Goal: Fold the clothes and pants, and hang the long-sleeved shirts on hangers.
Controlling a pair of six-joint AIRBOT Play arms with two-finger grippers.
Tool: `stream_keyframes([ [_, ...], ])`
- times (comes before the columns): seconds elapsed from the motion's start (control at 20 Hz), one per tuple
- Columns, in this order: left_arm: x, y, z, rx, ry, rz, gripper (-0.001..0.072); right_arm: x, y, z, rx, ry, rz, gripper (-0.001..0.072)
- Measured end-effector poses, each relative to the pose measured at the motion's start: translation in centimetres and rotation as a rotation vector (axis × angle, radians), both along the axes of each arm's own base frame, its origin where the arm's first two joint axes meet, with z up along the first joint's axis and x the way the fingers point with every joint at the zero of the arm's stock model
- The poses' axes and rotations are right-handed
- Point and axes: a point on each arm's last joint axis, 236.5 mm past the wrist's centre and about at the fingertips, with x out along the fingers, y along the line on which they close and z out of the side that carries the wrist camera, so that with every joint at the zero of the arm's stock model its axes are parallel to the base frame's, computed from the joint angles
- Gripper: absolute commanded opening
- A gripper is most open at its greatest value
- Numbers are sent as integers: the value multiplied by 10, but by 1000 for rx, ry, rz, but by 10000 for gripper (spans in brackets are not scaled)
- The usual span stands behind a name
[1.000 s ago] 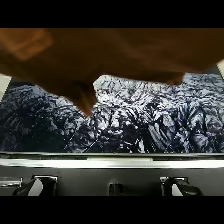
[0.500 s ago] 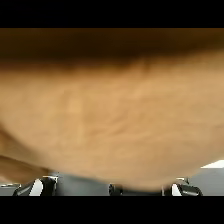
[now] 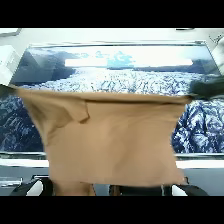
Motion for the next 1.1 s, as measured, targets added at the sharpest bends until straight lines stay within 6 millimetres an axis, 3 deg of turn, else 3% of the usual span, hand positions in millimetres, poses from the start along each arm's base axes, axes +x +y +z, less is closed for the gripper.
stream_keyframes([
  [0.15,39,-5,-98,-51,162,16,21,42,11,-87,32,98,-61,37],
  [0.3,81,1,-153,-67,199,64,21,92,15,-129,57,19,-135,37],
  [0.5,141,8,-175,-91,100,151,22,162,11,-130,92,-234,-220,38],
  [0.65,173,6,-184,-80,21,193,22,195,8,-134,119,-353,-275,37],
  [0.9,197,-5,-210,-67,-14,213,23,210,9,-170,151,-352,-328,37],
  [1.0,201,-8,-212,-71,-19,216,23,213,7,-171,163,-352,-344,37],
  [1.1,204,-9,-200,-83,-37,214,23,212,-6,-163,161,-335,-365,37],
])
